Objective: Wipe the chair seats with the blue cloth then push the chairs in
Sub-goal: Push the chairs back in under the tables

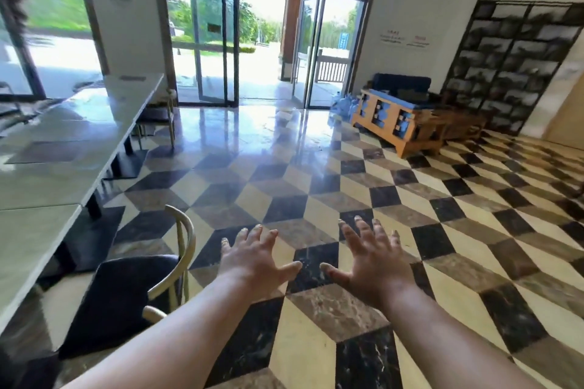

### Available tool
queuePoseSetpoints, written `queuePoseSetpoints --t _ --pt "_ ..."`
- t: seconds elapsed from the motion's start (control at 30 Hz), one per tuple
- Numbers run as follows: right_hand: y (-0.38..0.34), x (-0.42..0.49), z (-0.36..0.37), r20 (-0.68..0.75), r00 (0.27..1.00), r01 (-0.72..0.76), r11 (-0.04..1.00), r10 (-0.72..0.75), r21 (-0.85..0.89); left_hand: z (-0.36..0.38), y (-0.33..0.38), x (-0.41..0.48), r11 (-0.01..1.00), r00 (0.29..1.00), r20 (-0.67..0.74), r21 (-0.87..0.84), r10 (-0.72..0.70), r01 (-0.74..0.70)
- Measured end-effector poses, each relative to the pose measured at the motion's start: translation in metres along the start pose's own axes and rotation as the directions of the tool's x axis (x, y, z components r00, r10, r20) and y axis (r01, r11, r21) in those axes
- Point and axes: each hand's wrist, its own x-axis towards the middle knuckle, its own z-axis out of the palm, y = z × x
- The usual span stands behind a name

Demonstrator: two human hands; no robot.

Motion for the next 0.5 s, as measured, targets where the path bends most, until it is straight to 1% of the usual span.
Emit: queuePoseSetpoints --t 0.07,0.17,0.23,0.3,0.33,0.4,0.5 --pt "-0.005 0.043 0.002 -0.017 0.998 0.055 0.998 -0.054 0.036 -0.008 -0.011 0.026 0.999 0.999 -0.017 0.021 -0.044 0.044" --pt "-0.022 0.111 0.009 -0.035 0.985 0.170 0.981 -0.167 0.092 -0.015 -0.031 0.059 0.987 0.985 -0.057 0.006 -0.161 0.161" --pt "-0.040 0.153 0.017 -0.067 0.963 0.267 0.956 -0.261 0.119 -0.017 -0.046 0.074 0.965 0.962 -0.088 0.007 -0.259 0.261" --pt "-0.061 0.193 0.027 -0.082 0.924 0.382 0.912 -0.374 0.152 -0.021 -0.063 0.084 0.929 0.926 -0.094 0.033 -0.364 0.369" --pt "-0.072 0.212 0.032 -0.083 0.895 0.446 0.880 -0.438 0.164 -0.023 -0.072 0.086 0.903 0.902 -0.091 0.043 -0.422 0.427" --pt "-0.094 0.246 0.039 -0.081 0.821 0.571 0.803 -0.566 0.172 -0.024 -0.088 0.084 0.829 0.830 -0.086 0.056 -0.551 0.556" --pt "-0.133 0.284 0.045 -0.080 0.700 0.710 0.681 -0.710 0.180 -0.025 -0.109 0.066 0.689 0.691 -0.089 0.059 -0.717 0.722"
